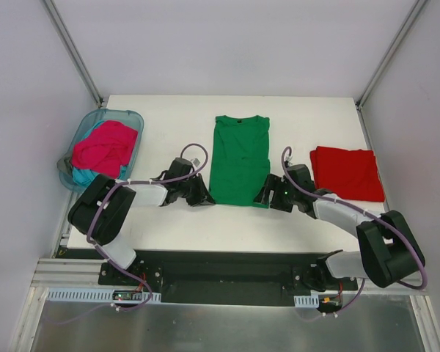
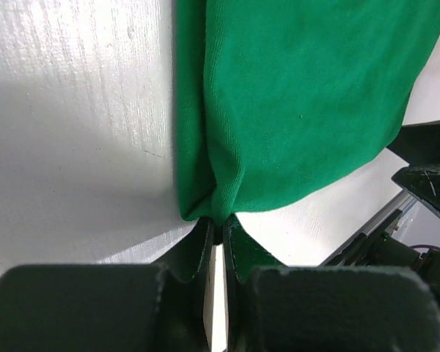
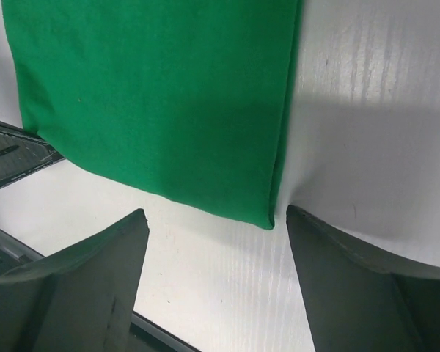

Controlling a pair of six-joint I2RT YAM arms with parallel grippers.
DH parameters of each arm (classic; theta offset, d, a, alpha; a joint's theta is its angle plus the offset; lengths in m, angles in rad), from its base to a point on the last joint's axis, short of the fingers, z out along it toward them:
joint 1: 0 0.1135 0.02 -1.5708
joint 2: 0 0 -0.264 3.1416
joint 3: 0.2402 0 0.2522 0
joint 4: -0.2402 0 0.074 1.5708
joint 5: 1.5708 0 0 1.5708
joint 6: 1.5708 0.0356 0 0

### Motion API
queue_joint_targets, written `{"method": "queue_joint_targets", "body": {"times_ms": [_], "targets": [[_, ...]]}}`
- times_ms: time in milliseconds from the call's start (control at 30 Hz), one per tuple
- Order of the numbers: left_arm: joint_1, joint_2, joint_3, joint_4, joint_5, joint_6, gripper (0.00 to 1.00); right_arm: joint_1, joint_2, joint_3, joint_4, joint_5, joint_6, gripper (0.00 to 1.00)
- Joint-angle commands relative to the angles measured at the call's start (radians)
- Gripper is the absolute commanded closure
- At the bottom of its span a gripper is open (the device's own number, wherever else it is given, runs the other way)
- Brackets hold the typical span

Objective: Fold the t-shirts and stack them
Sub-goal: Grab one side of the 2/3 rectangular tshirt with both arms

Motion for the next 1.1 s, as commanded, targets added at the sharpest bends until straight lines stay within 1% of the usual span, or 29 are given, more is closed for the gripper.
{"method": "queue_joint_targets", "body": {"times_ms": [0, 67, 233, 267, 300, 400, 467, 567, 667, 733, 900, 967, 1067], "targets": [[0.007, -0.014, -0.048, -0.003, -0.013, 0.014, 1.0, 0.01, 0.045, -0.011, -0.163, 0.076, -0.034, 0.25], [0.007, -0.008, -0.048, 0.001, -0.01, 0.013, 1.0, 0.009, 0.057, -0.008, -0.171, 0.082, -0.035, 0.35], [0.007, -0.008, -0.05, 0.012, -0.011, 0.01, 1.0, 0.015, 0.08, -0.009, -0.162, 0.075, -0.035, 0.58], [0.007, -0.011, -0.054, 0.018, -0.011, 0.014, 1.0, 0.013, 0.088, -0.009, -0.154, 0.072, -0.04, 0.64], [0.007, -0.015, -0.059, 0.026, -0.016, 0.014, 1.0, 0.013, 0.097, -0.009, -0.14, 0.072, -0.045, 0.75], [0.007, -0.038, -0.076, 0.027, -0.036, 0.028, 1.0, 0.013, 0.123, -0.002, -0.111, 0.081, -0.055, 0.89], [0.006, -0.069, -0.092, 0.026, -0.036, 0.039, 1.0, 0.018, 0.127, 0.003, -0.11, 0.046, -0.075, 0.99], [-0.003, -0.144, -0.14, 0.018, -0.054, 0.047, 1.0, 0.048, 0.07, -0.009, -0.143, 0.015, -0.098, 1.0], [-0.032, -0.265, -0.2, -0.025, -0.109, 0.047, 1.0, 0.097, -0.06, -0.02, -0.25, 0.006, -0.115, 1.0], [-0.071, -0.354, -0.243, -0.062, -0.137, 0.028, 1.0, 0.127, -0.16, -0.032, -0.333, 0.001, -0.117, 1.0], [-0.204, -0.657, -0.303, -0.238, -0.229, -0.03, 1.0, 0.202, -0.379, -0.046, -0.474, -0.14, -0.097, 0.99], [-0.238, -0.792, -0.333, -0.244, -0.194, -0.059, 1.0, 0.229, -0.45, -0.035, -0.516, -0.198, -0.08, 1.0], [-0.275, -0.995, -0.34, -0.342, -0.216, -0.081, 1.0, 0.277, -0.533, -0.02, -0.55, -0.262, -0.043, 1.0]]}}
